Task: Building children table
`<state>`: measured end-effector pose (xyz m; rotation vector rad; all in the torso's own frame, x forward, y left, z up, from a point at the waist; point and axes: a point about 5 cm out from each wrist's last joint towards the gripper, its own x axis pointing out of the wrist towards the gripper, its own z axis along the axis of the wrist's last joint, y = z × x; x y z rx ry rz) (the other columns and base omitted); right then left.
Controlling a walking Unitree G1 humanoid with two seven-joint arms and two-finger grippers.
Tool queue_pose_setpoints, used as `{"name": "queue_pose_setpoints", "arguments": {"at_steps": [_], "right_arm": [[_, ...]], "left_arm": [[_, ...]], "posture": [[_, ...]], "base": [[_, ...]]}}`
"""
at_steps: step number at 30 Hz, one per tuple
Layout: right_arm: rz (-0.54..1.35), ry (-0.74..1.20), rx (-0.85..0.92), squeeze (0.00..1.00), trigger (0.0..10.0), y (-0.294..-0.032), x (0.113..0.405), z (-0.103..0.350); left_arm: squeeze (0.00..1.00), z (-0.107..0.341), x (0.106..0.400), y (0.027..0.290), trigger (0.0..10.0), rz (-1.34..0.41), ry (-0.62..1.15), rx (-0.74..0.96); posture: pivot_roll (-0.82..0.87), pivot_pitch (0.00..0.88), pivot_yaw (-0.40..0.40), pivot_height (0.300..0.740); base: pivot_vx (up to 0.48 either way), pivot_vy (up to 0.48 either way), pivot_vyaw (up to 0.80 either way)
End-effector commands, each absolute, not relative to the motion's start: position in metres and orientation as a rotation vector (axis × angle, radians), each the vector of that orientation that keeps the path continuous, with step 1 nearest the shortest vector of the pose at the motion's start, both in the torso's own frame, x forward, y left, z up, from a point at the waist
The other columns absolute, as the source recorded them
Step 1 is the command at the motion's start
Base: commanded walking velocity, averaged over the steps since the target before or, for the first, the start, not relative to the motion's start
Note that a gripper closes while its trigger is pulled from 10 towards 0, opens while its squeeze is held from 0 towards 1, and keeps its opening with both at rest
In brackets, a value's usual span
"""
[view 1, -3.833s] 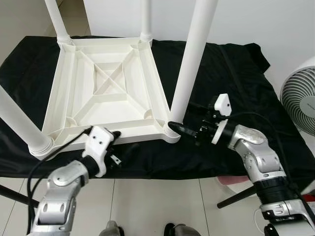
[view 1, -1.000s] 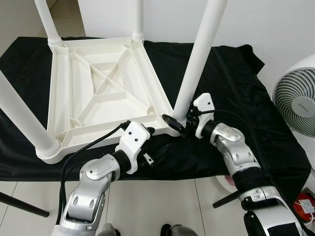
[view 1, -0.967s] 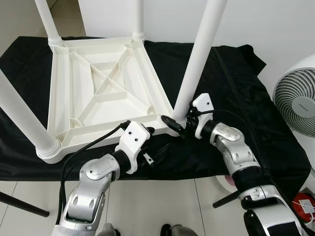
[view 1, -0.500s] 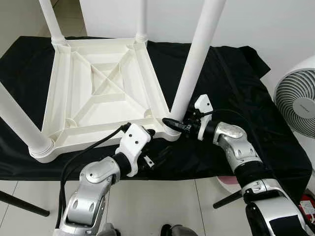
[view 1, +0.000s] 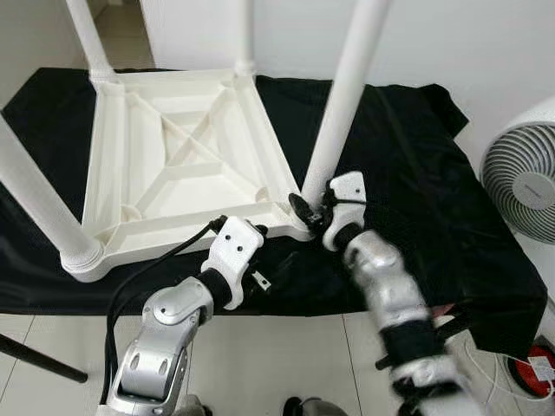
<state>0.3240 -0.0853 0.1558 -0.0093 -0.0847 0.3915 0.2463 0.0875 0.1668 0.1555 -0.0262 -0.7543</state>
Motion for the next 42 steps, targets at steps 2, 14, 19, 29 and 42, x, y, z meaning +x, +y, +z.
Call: {"name": "queue_pose_setpoints", "arguments": {"at_steps": [2, 14, 19, 29, 42], "right_arm": [[0.294, -0.001, -0.012, 0.00, 10.0, -0.085, 0.316, 0.138], [0.294, -0.031, 0.047, 1.00, 10.0, -0.090, 0.315, 0.150], [0.397, -0.111, 0.019, 1.00, 10.0, -0.099, 0.316, 0.164], [0.750, -0.156, -0.037, 0.00, 10.0, -0.113, 0.319, 0.179], [0.985, -0.075, -0.194, 0.00, 10.0, -0.110, 0.338, 0.163]], "left_arm": [[0.00, 0.165, 0.248, 0.088, 10.0, -0.713, -0.014, 0.158], [0.00, 0.166, 0.249, 0.087, 10.0, -0.696, -0.017, 0.150], [0.00, 0.166, 0.248, 0.088, 10.0, -0.696, -0.016, 0.154], [0.00, 0.167, 0.248, 0.088, 10.0, -0.697, -0.019, 0.159], [0.00, 0.169, 0.252, 0.087, 10.0, -0.704, -0.034, 0.165]], "posture": [[-0.06, 0.113, -0.027, 0.740], [-0.06, 0.119, -0.031, 0.740], [-0.06, 0.120, -0.031, 0.740], [-0.05, 0.105, -0.031, 0.740], [-0.04, 0.068, -0.031, 0.740]], "base": [[0.000, 0.000, 0.00], [0.000, 0.000, 0.00], [0.000, 0.000, 0.00], [0.000, 0.000, 0.00], [0.000, 0.000, 0.00]]}}
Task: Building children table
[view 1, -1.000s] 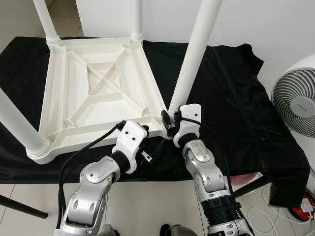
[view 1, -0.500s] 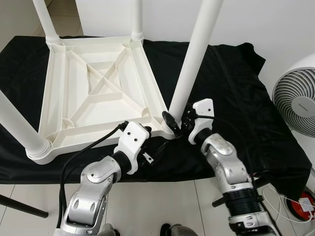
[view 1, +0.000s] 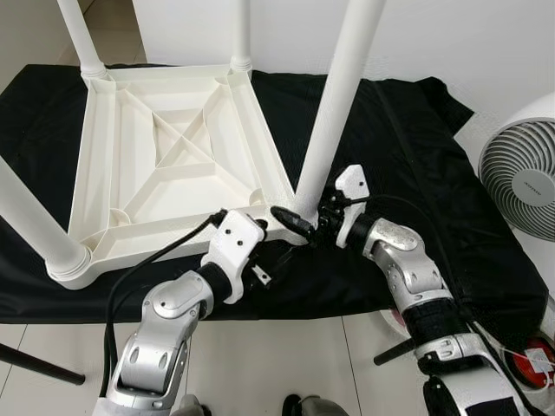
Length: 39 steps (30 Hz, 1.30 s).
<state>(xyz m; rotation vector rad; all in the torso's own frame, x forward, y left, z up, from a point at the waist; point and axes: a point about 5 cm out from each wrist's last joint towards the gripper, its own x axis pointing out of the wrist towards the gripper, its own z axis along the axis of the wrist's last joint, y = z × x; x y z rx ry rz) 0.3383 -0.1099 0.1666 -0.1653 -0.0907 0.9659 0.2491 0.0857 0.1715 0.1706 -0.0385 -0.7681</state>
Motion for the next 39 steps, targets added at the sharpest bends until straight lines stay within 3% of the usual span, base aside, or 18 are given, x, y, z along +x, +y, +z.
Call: {"name": "queue_pose_setpoints", "arguments": {"at_steps": [1, 5, 6, 10, 11, 12, 13, 23, 24, 32, 33, 36, 39], "right_arm": [[0.977, -0.067, -0.192, 0.00, 10.0, -0.111, 0.340, 0.161], [0.993, -0.064, -0.188, 0.00, 10.0, -0.111, 0.342, 0.158], [0.998, -0.058, -0.190, 0.00, 8.6, -0.112, 0.343, 0.156], [1.000, -0.053, -0.190, 0.00, 8.6, -0.113, 0.344, 0.155], [0.999, -0.052, -0.185, 0.00, 0.7, -0.114, 0.345, 0.154], [0.999, -0.052, -0.185, 0.00, 0.7, -0.114, 0.345, 0.154], [0.989, -0.053, -0.175, 0.00, 0.0, -0.116, 0.346, 0.153], [0.922, -0.089, -0.091, 0.00, 0.0, -0.118, 0.341, 0.152], [0.876, -0.082, -0.064, 0.00, 10.0, -0.117, 0.337, 0.150], [0.690, -0.076, -0.106, 0.00, 10.0, -0.117, 0.337, 0.148], [0.539, -0.054, -0.097, 0.00, 10.0, -0.119, 0.336, 0.147], [0.470, -0.044, -0.084, 0.00, 10.0, -0.119, 0.334, 0.146], [0.287, -0.027, -0.086, 0.00, 10.0, -0.116, 0.323, 0.141]], "left_arm": [[0.00, 0.169, 0.251, 0.087, 10.0, -0.703, -0.034, 0.164], [0.00, 0.169, 0.250, 0.086, 10.0, -0.703, -0.034, 0.161], [0.00, 0.169, 0.251, 0.085, 10.0, -0.704, -0.035, 0.161], [0.00, 0.169, 0.251, 0.085, 10.0, -0.706, -0.035, 0.161], [0.00, 0.169, 0.251, 0.085, 10.0, -0.708, -0.036, 0.162], [0.00, 0.169, 0.251, 0.085, 10.0, -0.708, -0.036, 0.162], [0.00, 0.169, 0.251, 0.085, 10.0, -0.710, -0.036, 0.162], [0.00, 0.168, 0.250, 0.084, 10.0, -0.716, -0.030, 0.162], [0.00, 0.167, 0.250, 0.084, 10.0, -0.717, -0.028, 0.160], [0.00, 0.167, 0.249, 0.084, 10.0, -0.719, -0.023, 0.158], [0.00, 0.166, 0.247, 0.084, 10.0, -0.720, -0.020, 0.155], [0.00, 0.165, 0.246, 0.085, 10.0, -0.721, -0.017, 0.154], [0.00, 0.164, 0.245, 0.084, 10.0, -0.724, -0.011, 0.155]], "posture": [[-0.04, 0.068, -0.031, 0.740], [-0.04, 0.068, -0.031, 0.740], [-0.04, 0.068, -0.031, 0.740], [-0.04, 0.068, -0.031, 0.740], [-0.04, 0.056, -0.032, 0.740], [-0.04, 0.056, -0.032, 0.740], [-0.04, 0.054, -0.031, 0.740], [-0.05, 0.058, -0.033, 0.740], [-0.05, 0.058, -0.033, 0.740], [-0.05, 0.069, -0.034, 0.740], [-0.05, 0.073, -0.034, 0.740], [-0.05, 0.073, -0.034, 0.740], [-0.05, 0.075, -0.036, 0.740]], "base": [[0.000, 0.000, 0.00], [0.000, 0.000, 0.00], [0.000, 0.000, 0.00], [0.000, 0.000, 0.00], [0.000, 0.000, 0.00], [0.000, 0.000, 0.00], [0.000, 0.000, 0.00], [0.000, 0.000, 0.00], [0.000, 0.000, 0.00], [0.000, 0.000, 0.00], [0.000, 0.000, 0.00], [0.000, 0.000, 0.00], [0.000, 0.000, 0.00]]}}
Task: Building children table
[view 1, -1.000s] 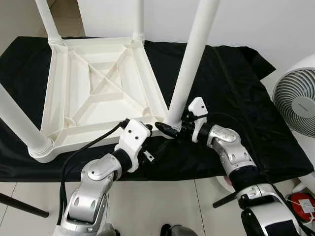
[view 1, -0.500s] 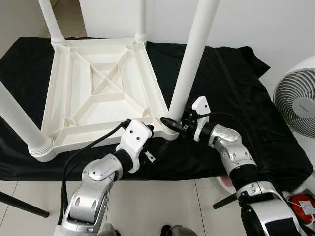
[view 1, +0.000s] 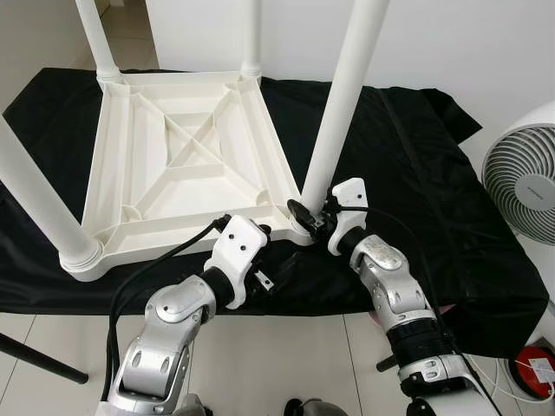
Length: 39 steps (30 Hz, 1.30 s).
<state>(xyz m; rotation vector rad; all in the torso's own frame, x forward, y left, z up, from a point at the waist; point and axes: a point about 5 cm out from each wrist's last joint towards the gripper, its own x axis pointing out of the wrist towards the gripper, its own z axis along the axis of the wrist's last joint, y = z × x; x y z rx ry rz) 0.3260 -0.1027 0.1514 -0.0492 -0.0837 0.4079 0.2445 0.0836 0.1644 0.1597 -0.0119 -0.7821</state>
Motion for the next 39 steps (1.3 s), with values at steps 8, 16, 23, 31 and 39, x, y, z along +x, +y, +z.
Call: {"name": "queue_pose_setpoints", "arguments": {"at_steps": [8, 16, 23, 31, 39], "right_arm": [[0.133, -0.017, -0.046, 0.00, 10.0, -0.103, 0.309, 0.137], [0.179, -0.052, 0.016, 1.00, 10.0, -0.107, 0.310, 0.145], [0.418, -0.090, -0.030, 0.00, 10.0, -0.116, 0.320, 0.158], [0.669, -0.081, -0.167, 0.00, 10.0, -0.119, 0.332, 0.161], [0.885, -0.076, -0.223, 0.00, 10.0, -0.111, 0.340, 0.160]], "left_arm": [[0.00, 0.163, 0.244, 0.085, 10.0, -0.719, -0.007, 0.154], [0.00, 0.163, 0.244, 0.084, 10.0, -0.726, -0.006, 0.153], [0.00, 0.163, 0.245, 0.085, 10.0, -0.721, -0.009, 0.152], [0.00, 0.163, 0.246, 0.086, 10.0, -0.726, -0.008, 0.158], [0.00, 0.166, 0.249, 0.086, 10.0, -0.728, -0.017, 0.168]], "posture": [[-0.05, 0.079, -0.041, 0.740], [-0.06, 0.082, -0.037, 0.740], [-0.06, 0.082, -0.039, 0.740], [-0.07, 0.094, -0.025, 0.740], [-0.06, 0.098, -0.026, 0.740]], "base": [[0.000, 0.000, 0.00], [0.000, 0.000, 0.00], [0.000, 0.000, 0.00], [0.000, 0.000, 0.00], [0.000, 0.000, 0.00]]}}
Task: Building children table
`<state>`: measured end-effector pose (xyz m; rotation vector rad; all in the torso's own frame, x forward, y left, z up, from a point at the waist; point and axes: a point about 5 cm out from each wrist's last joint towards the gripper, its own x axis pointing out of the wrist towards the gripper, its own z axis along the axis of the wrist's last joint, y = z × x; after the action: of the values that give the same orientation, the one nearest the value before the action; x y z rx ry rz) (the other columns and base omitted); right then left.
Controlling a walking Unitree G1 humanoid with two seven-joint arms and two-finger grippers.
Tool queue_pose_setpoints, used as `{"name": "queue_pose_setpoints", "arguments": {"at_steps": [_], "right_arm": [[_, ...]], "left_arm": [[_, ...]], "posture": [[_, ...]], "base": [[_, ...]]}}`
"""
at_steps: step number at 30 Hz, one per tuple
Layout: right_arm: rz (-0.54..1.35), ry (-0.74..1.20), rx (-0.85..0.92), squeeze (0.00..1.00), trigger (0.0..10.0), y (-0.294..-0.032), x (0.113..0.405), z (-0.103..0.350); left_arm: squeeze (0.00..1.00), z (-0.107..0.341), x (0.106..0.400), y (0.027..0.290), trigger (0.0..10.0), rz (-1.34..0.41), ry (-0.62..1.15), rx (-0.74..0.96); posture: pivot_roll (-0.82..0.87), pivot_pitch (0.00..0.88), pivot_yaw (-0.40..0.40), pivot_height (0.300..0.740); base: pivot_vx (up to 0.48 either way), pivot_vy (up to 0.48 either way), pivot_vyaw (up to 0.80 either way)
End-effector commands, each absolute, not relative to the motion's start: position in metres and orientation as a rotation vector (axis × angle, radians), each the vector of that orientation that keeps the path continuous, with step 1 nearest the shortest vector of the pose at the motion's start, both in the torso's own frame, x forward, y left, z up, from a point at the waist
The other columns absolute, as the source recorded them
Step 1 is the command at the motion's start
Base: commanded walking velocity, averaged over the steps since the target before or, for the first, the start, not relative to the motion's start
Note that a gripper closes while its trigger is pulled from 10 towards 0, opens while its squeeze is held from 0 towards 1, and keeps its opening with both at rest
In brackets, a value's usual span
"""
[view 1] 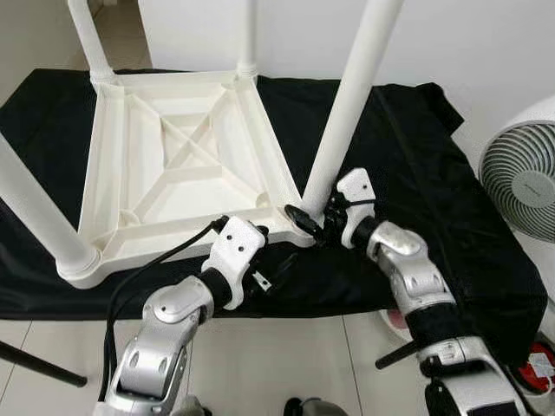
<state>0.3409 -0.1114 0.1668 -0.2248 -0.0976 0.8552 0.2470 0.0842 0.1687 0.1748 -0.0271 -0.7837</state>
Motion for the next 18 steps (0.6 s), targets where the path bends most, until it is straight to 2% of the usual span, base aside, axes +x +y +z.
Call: {"name": "queue_pose_setpoints", "arguments": {"at_steps": [1, 5, 6, 7, 8, 9, 18], "right_arm": [[0.907, -0.065, -0.227, 0.00, 10.0, -0.1089, 0.3420, 0.1582], [0.926, -0.056, -0.230, 0.00, 10.0, -0.1079, 0.3442, 0.1567], [0.939, -0.046, -0.230, 0.00, 7.1, -0.1069, 0.3461, 0.1557], [0.939, -0.046, -0.230, 0.00, 7.1, -0.1069, 0.3461, 0.1557], [0.952, -0.039, -0.236, 0.00, 1.9, -0.1067, 0.3476, 0.1543], [0.958, -0.033, -0.238, 0.00, 0.0, -0.1076, 0.3486, 0.1531], [0.959, -0.043, -0.221, 0.00, 0.0, -0.1166, 0.3518, 0.1499]], "left_arm": [[0.00, 0.1665, 0.2491, 0.0868, 10.0, -0.722, -0.018, 0.170], [0.00, 0.1666, 0.2488, 0.0872, 10.0, -0.719, -0.018, 0.170], [0.00, 0.1667, 0.2484, 0.0874, 10.0, -0.716, -0.017, 0.169], [0.00, 0.1667, 0.2484, 0.0874, 10.0, -0.716, -0.017, 0.169], [0.00, 0.1668, 0.2479, 0.0875, 10.0, -0.714, -0.017, 0.170], [0.00, 0.1670, 0.2476, 0.0879, 10.0, -0.712, -0.017, 0.170], [0.00, 0.1668, 0.2474, 0.0886, 10.0, -0.710, -0.014, 0.169]], "posture": [[-0.05, 0.098, -0.028, 0.740], [-0.05, 0.099, -0.028, 0.740], [-0.05, 0.100, -0.028, 0.740], [-0.05, 0.100, -0.028, 0.740], [-0.05, 0.100, -0.028, 0.740], [-0.04, 0.102, -0.030, 0.740], [-0.04, 0.105, -0.027, 0.740]], "base": [[0.000, 0.000, 0.00], [0.000, 0.000, 0.00], [0.000, 0.000, 0.00], [0.000, 0.000, 0.00], [0.000, 0.000, 0.00], [0.000, 0.000, 0.00], [0.000, 0.000, 0.00]]}}
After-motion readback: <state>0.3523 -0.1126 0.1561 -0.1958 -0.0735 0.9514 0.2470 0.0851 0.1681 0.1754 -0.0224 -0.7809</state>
